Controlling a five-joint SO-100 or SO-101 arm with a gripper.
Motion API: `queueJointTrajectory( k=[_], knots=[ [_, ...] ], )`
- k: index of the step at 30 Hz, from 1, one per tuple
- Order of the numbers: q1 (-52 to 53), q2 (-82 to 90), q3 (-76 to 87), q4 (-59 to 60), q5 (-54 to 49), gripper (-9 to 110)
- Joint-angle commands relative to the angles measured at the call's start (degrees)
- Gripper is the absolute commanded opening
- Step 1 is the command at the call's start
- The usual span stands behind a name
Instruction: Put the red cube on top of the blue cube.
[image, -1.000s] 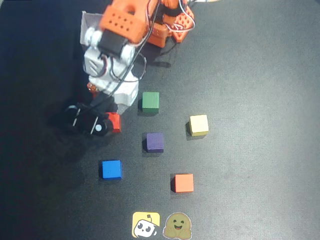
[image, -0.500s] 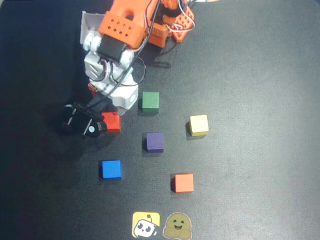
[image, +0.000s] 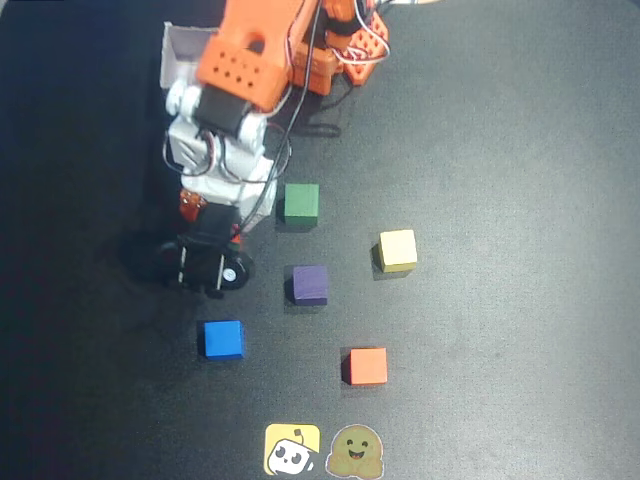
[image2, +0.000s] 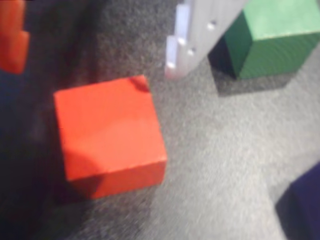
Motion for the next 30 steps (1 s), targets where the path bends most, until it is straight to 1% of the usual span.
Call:
queueJointTrajectory(
  k=[1,16,30],
  knots=[
    [0.0,-1.6,-5.9,-0.8,-1.0,22],
    [0.6,-7.9,-6.2,-4.7,-2.2,21],
    [0.4,-4.7,-6.6,-3.1,-2.3,21]
  ],
)
